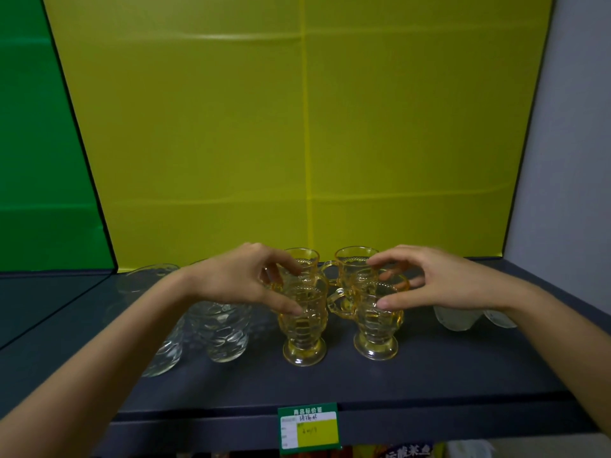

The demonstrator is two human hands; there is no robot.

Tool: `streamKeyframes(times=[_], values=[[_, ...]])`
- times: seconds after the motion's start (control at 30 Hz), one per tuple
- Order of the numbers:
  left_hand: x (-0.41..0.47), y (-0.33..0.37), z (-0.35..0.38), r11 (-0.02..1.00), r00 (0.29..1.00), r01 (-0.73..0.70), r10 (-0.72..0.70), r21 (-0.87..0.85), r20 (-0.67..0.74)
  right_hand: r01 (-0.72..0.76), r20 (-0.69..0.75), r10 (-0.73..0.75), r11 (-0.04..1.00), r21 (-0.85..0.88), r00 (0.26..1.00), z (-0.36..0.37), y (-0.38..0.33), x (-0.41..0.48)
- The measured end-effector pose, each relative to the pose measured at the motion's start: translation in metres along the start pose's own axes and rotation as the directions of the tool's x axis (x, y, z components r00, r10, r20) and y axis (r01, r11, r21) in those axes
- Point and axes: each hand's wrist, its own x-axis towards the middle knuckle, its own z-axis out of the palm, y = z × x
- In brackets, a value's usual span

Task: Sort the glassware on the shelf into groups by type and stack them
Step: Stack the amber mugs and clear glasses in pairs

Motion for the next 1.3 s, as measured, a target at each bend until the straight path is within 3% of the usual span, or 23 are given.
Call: streamKeyframes(times=[0.27,0.47,0.67,0.83,1.1,1.3], values=[[-0.001,0.006,0.004,1.0,0.995,0.007,-0.004,0.023,-0.102,0.008,-0.004,-0.008,1.0,-0.004,1.0,-0.001,0.002,0.003],[-0.011,0.002,0.001,0.998,0.998,0.003,-0.007,-0.06,-0.06,0.043,-0.024,-0.047,0.99,-0.138,0.999,-0.004,-0.004,0.001],[-0.044,-0.028,-0.029,0.983,0.928,0.017,-0.084,-0.185,-0.363,0.133,-0.07,-0.153,0.964,-0.231,0.986,-0.006,-0.04,0.017],[-0.074,-0.071,-0.042,0.975,0.892,0.089,-0.169,-0.205,-0.419,0.206,-0.051,-0.223,0.951,-0.23,0.973,0.019,-0.082,0.052],[-0.094,-0.156,-0.047,0.968,0.912,0.211,-0.245,-0.135,-0.328,0.142,-0.002,-0.152,0.925,-0.352,0.988,0.075,-0.133,0.122],[-0.089,-0.192,-0.037,0.94,0.951,0.258,-0.288,-0.225,-0.113,0.0,0.043,0.023,0.884,-0.468,0.999,0.108,-0.148,0.168]])
